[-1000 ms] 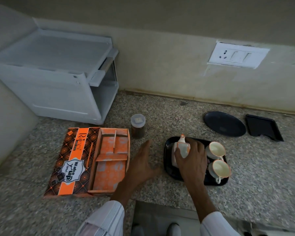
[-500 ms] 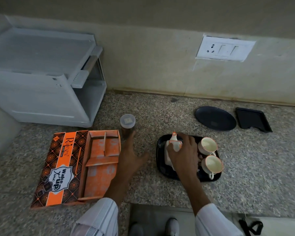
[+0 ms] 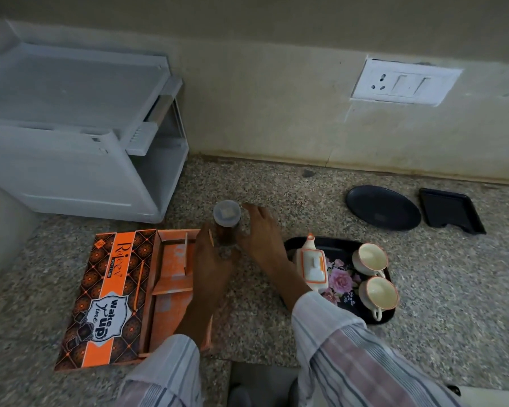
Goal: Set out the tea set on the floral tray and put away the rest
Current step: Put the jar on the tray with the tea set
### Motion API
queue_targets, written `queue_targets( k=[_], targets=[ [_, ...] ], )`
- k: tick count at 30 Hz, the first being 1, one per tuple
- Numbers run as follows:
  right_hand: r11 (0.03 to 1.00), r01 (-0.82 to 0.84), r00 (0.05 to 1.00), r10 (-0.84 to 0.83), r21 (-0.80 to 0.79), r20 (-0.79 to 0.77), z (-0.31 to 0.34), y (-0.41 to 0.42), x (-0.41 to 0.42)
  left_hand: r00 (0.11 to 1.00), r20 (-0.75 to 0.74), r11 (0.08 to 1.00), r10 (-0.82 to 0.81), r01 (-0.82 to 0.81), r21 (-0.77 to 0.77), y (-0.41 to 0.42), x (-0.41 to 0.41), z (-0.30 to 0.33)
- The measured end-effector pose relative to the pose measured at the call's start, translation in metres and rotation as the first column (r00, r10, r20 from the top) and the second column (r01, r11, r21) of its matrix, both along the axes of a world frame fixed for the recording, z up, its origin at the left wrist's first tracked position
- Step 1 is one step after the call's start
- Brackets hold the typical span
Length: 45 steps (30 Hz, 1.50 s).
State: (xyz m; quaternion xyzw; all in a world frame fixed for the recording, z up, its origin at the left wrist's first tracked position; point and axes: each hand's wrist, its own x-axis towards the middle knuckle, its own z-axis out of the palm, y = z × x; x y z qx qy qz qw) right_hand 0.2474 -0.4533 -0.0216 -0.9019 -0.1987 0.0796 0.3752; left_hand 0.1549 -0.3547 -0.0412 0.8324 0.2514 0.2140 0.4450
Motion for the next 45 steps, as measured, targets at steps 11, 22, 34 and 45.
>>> queue_targets(
  k=[11, 22, 34, 45],
  targets=[
    [0.991, -0.130, 0.991, 0.130, -0.014, 0.020, -0.017, 0.036, 0.018, 0.916, -0.393, 0.986, -0.083, 0.132, 0.101, 0.000, -0.030, -0.061],
    [0.998, -0.008, 0.996, 0.003, 0.056, 0.093, 0.007, -0.005, 0.011, 0.892, -0.445, 0.992, -0.074, 0.110, 0.057, 0.010, -0.023, -0.070],
    [0.959, 0.275, 0.939, -0.284, 0.075, 0.193, 0.081, -0.148, 0.026, 0.839, -0.169, 0.855, -0.517, 0.496, -0.151, -0.098, 0.031, -0.033],
    [0.930, 0.365, 0.910, -0.366, 0.043, 0.195, 0.040, -0.192, 0.012, 0.870, -0.107, 0.846, -0.481, 0.428, -0.317, -0.119, 0.044, -0.063]
  ],
)
